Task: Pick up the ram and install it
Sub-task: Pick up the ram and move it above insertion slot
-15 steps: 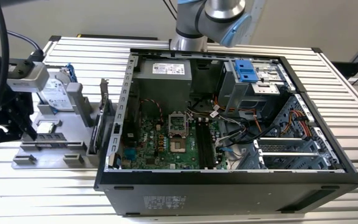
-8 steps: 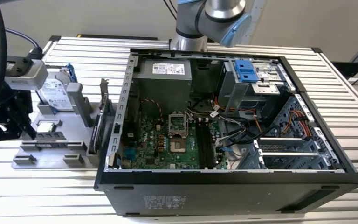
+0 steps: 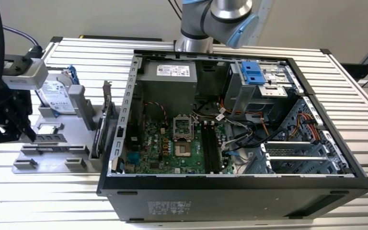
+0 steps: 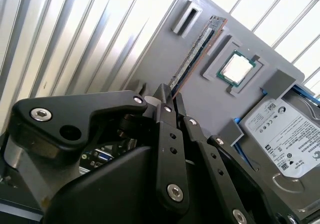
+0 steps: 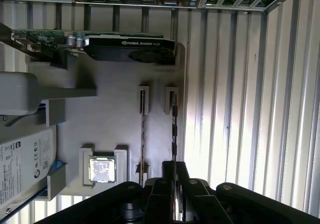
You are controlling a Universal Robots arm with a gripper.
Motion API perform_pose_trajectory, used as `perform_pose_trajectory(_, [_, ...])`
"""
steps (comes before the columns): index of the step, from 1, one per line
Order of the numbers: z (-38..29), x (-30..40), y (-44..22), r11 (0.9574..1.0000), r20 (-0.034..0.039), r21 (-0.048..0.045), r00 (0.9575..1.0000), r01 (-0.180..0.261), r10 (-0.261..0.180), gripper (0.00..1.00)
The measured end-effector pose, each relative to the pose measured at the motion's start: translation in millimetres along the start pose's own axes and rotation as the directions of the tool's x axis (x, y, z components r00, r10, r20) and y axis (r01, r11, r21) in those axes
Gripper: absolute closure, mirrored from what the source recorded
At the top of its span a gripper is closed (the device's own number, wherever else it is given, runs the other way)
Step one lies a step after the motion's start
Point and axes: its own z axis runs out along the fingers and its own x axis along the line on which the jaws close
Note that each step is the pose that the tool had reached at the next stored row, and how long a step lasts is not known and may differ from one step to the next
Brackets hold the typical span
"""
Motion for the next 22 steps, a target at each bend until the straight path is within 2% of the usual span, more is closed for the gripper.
perform_pose_trajectory(22, [-14.7, 0.1, -0.2, 1.0000, 0.0000, 0.0001, 1.0000, 0.000, 0.000, 1.00])
